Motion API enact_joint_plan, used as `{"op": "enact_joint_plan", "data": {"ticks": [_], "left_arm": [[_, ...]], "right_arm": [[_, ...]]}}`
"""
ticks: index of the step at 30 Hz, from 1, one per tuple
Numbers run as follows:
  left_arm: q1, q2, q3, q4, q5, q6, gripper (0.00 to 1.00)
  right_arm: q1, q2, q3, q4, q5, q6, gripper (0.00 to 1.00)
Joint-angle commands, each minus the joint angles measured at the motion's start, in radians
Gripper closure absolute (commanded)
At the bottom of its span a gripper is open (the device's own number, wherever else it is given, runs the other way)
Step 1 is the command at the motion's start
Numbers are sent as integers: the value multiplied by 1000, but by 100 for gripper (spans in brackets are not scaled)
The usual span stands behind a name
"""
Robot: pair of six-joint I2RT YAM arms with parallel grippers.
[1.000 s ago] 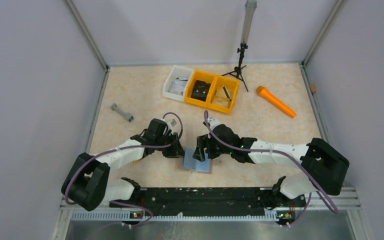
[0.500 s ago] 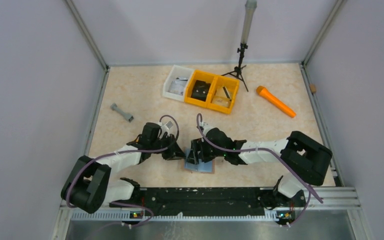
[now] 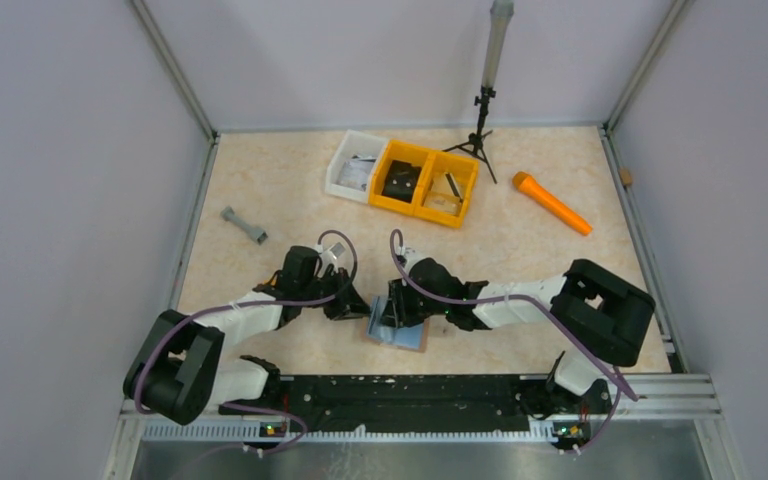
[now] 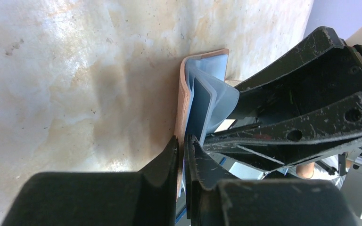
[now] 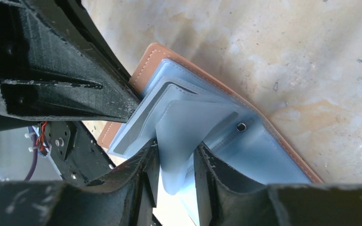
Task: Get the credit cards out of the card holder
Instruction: Remove the credit card from the card holder.
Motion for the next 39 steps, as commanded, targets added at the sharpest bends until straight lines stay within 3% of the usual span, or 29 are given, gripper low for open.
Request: {"op": "enact_joint_plan", "data": {"ticks": [1, 9, 15, 18, 21, 25, 27, 28, 33, 39], "left_arm": [[1, -14, 18, 16, 32, 4, 87], [26, -50, 22, -18, 38, 19, 83], [24, -43, -7, 65, 86, -10, 54], [24, -21, -7, 76, 91, -7, 46], [25, 17, -3, 72, 80, 5, 46], [24, 13, 3, 5, 8, 40, 50], [23, -15, 3, -30, -28, 52, 50], [23, -28, 5, -47, -44, 57, 50], [24, -60, 16, -134, -112, 82, 54], [24, -107, 15, -179, -152, 96, 55]], "right_arm": [[14, -1, 33, -28, 53, -20, 70], [14, -91, 30, -188, 188, -75, 63], [15, -98, 20, -186, 185, -81, 63], [14, -93, 17, -170, 176, -76, 64], [14, -89, 17, -172, 182, -76, 63], [15, -91, 27, -195, 189, -82, 38], [24, -87, 50, -225, 213, -90, 21], [34, -80, 69, -247, 231, -95, 19], [85, -14, 179, -396, 333, -122, 18], [122, 58, 256, -496, 420, -137, 27]]}}
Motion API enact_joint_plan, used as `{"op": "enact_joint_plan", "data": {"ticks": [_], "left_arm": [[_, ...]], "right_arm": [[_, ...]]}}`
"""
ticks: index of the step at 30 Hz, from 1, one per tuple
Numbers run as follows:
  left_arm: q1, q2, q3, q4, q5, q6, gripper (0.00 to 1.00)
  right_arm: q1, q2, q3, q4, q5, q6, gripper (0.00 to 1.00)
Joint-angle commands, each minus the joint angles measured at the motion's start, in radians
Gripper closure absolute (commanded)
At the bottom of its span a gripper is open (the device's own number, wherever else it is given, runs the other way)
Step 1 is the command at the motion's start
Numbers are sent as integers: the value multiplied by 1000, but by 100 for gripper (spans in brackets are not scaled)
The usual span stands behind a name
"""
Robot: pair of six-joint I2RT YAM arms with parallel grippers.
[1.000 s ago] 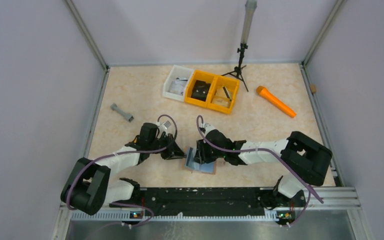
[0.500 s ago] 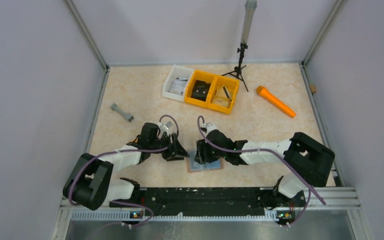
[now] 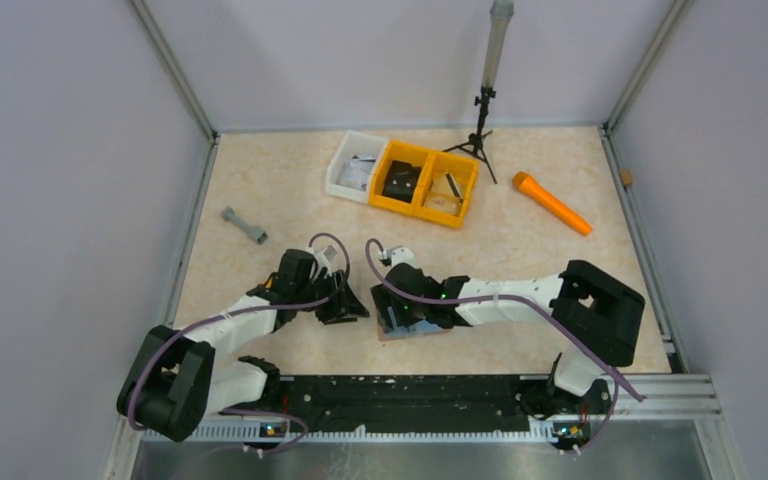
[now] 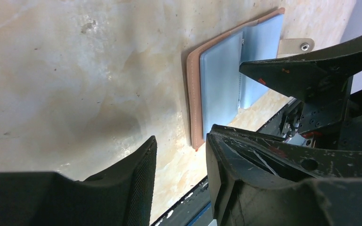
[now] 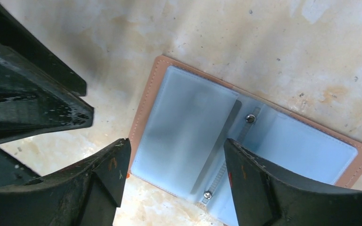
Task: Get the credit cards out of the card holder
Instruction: Remove the credit card from the card holder.
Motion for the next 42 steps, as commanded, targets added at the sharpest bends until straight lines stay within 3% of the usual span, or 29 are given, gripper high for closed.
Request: {"op": "enact_joint_plan", "data": {"ticks": [1, 8, 23, 26, 33, 42], "left_arm": [[2, -37, 18, -41, -43, 33, 55], [2, -39, 16, -43, -32, 36, 55], [3, -22, -7, 12, -15, 12, 54], [-8, 1, -30, 83, -4, -17, 48], [-65, 88, -71, 243, -13, -83, 37], [-119, 228, -78, 413, 9, -139, 39]], "right_arm": [[26, 48, 66, -103, 90, -24, 27], [30, 79, 72, -133, 116, -26, 34], [30, 54, 16, -111, 173, -3, 82], [27, 0, -44, -22, 140, 25, 90], [-61, -185, -281, 347, -70, 152, 93], [-129, -205, -400, 514, -172, 233, 95]]}}
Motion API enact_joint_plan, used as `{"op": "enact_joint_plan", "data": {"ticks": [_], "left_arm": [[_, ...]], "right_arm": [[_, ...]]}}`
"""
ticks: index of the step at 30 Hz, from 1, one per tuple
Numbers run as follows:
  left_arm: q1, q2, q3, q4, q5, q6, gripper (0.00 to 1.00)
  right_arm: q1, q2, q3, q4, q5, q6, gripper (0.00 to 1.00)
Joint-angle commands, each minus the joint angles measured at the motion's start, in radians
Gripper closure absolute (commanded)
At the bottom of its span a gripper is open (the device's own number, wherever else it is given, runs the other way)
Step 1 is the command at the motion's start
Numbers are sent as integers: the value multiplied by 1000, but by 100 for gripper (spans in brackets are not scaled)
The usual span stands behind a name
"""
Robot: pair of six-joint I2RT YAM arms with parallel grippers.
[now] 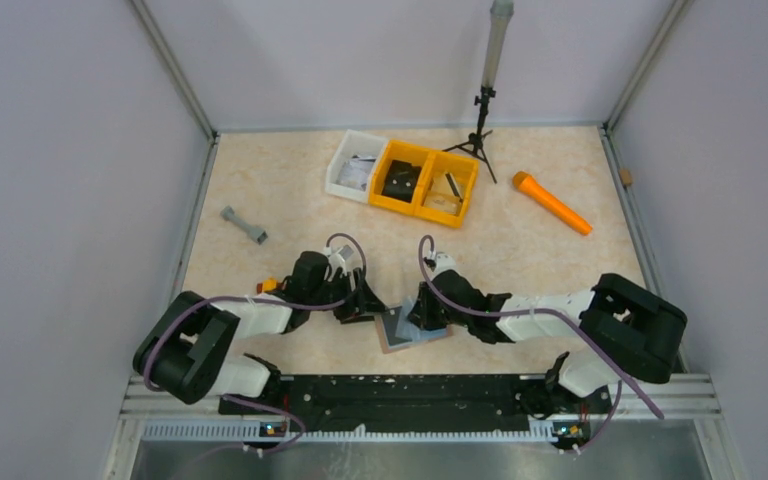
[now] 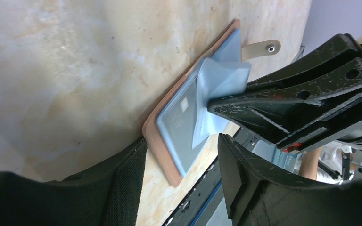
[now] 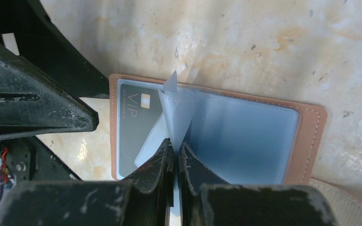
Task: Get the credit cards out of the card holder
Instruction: Remove the credit card from the card holder.
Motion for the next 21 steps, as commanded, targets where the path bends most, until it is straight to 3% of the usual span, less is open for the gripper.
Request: {"op": "enact_joint_plan", "data": {"ticks": [1, 6, 11, 14, 16, 18, 19, 21], "left_arm": [[-35, 88, -31, 88, -33, -18, 39], [-46, 165, -34, 195, -16, -48, 44], [-46, 143, -72, 328, -16, -98, 63], [-46, 123, -59, 288, -26, -84, 75], [-45, 114, -39, 221, -42, -52, 87], [-43, 93, -31, 176, -53, -37, 100], [-43, 76, -27, 151, -57, -32, 100], [-43, 28, -20, 100, -58, -26, 100]], "right_arm": [[-29, -31, -60, 188, -79, 75, 95], [-42, -35, -87, 236, -108, 98, 97], [-54, -50, -108, 272, -122, 113, 97], [-60, -65, -113, 280, -131, 111, 97], [-62, -76, -111, 265, -132, 94, 89], [-66, -98, -99, 200, -104, 54, 73], [-67, -112, -86, 145, -89, 22, 62], [-65, -136, -41, -1, -11, -64, 53]]}}
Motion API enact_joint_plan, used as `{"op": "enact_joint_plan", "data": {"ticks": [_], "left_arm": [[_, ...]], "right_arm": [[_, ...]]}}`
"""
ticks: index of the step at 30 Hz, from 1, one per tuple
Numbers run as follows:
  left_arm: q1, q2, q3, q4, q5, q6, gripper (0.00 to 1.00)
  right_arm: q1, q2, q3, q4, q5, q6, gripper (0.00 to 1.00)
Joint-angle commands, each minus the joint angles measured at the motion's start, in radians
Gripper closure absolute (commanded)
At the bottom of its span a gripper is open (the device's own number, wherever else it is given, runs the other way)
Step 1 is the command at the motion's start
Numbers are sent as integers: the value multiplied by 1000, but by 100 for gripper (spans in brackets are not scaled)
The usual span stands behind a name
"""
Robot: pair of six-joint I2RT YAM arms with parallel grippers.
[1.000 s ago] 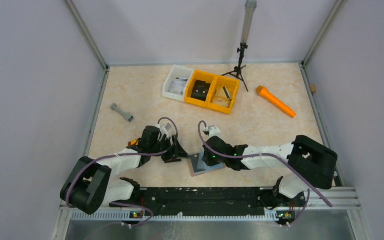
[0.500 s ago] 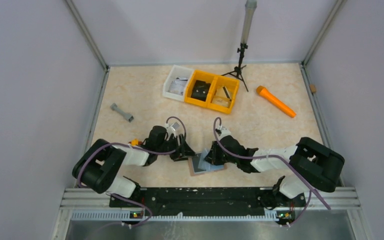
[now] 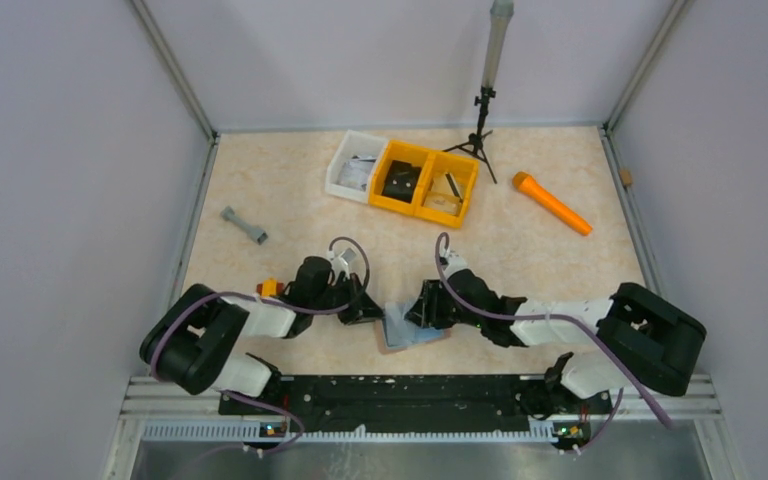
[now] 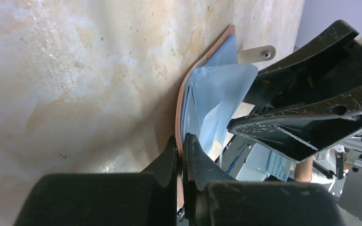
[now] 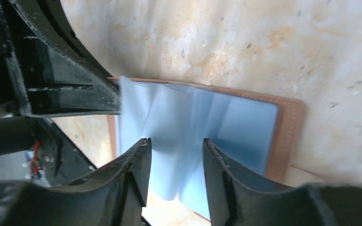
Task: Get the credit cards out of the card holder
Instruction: Remove the credit card from the card holder.
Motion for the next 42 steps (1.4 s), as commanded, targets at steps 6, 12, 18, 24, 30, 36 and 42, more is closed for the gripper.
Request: {"op": "enact_joint_plan", "data": {"ticks": [6, 12, 18, 24, 30, 36, 42], "left_arm": [[-1, -241, 106, -395, -89, 115, 100], [-3, -303, 271, -775, -208, 238, 100], [-7, -298, 346, -886, -237, 234, 100], [-15, -305, 345, -880, -236, 199, 100], [-17, -313, 335, -876, -218, 188, 100], [-18, -327, 316, -856, -194, 180, 100], [-18, -333, 296, -819, -167, 156, 100]], "right_arm": [[-10, -157, 178, -455, 198, -287, 40], [10, -249, 169, -396, 86, -304, 35], [168, -150, 263, -355, 169, -329, 35], [254, 7, 392, -367, 357, -277, 33], [299, 135, 477, -363, 446, -271, 32], [305, 176, 488, -329, 439, -265, 32], [309, 192, 477, -304, 422, -256, 32]]}}
